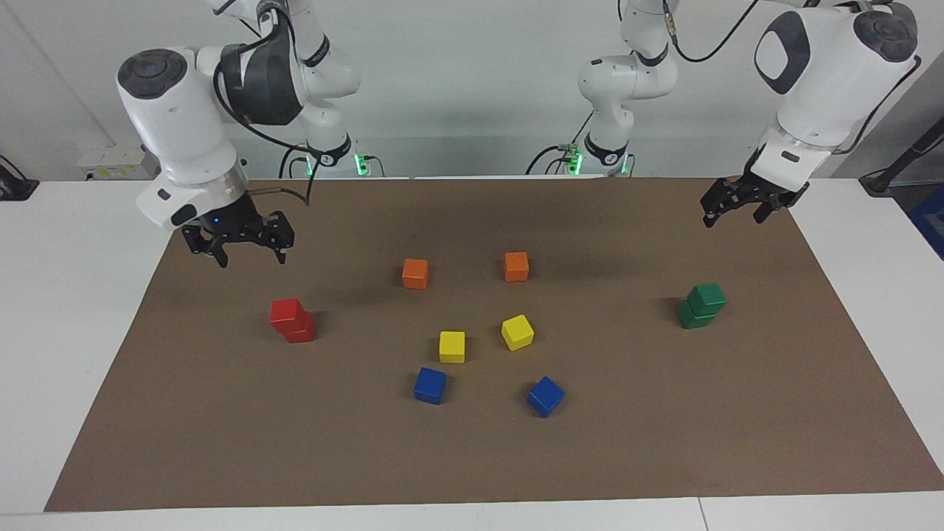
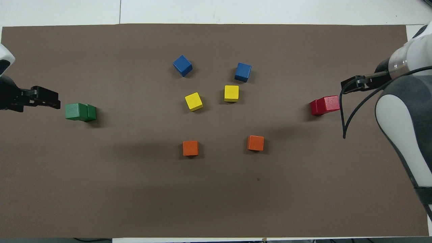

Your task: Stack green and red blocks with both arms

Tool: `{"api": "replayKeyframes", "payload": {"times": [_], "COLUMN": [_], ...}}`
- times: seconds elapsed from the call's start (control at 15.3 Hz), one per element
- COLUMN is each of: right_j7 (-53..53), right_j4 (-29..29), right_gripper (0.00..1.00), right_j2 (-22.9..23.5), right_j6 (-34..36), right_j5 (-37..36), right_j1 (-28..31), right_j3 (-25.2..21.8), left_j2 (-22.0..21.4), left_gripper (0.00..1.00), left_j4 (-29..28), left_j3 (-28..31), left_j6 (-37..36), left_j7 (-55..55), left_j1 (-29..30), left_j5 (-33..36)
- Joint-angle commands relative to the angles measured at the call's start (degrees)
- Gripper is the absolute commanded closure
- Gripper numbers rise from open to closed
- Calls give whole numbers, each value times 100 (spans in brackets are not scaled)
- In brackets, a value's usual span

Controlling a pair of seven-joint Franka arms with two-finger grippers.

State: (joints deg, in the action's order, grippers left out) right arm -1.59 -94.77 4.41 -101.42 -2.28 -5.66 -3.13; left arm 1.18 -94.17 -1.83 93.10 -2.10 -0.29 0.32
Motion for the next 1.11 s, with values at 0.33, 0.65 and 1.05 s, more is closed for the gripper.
{"api": "replayKeyframes", "payload": {"times": [0.33,0.65,1.05], "right_j7": [107,107,107], "right_j4": [47,-15,-6], "right_gripper": [0,0,0], "right_j2": [-625,-652,-652], "right_j6": [755,764,764], "right_j5": [140,140,140], "right_j1": [109,100,100], "right_j3": [6,6,6], "left_j2": [-162,-162,-162], "left_gripper": [0,0,0], "left_j4": [-172,-172,-172], "left_j3": [69,69,69], "left_j6": [112,103,103], "left_j7": [-18,-18,-18], "left_j1": [-51,-15,-15], "left_j5": [-5,-14,-6]}}
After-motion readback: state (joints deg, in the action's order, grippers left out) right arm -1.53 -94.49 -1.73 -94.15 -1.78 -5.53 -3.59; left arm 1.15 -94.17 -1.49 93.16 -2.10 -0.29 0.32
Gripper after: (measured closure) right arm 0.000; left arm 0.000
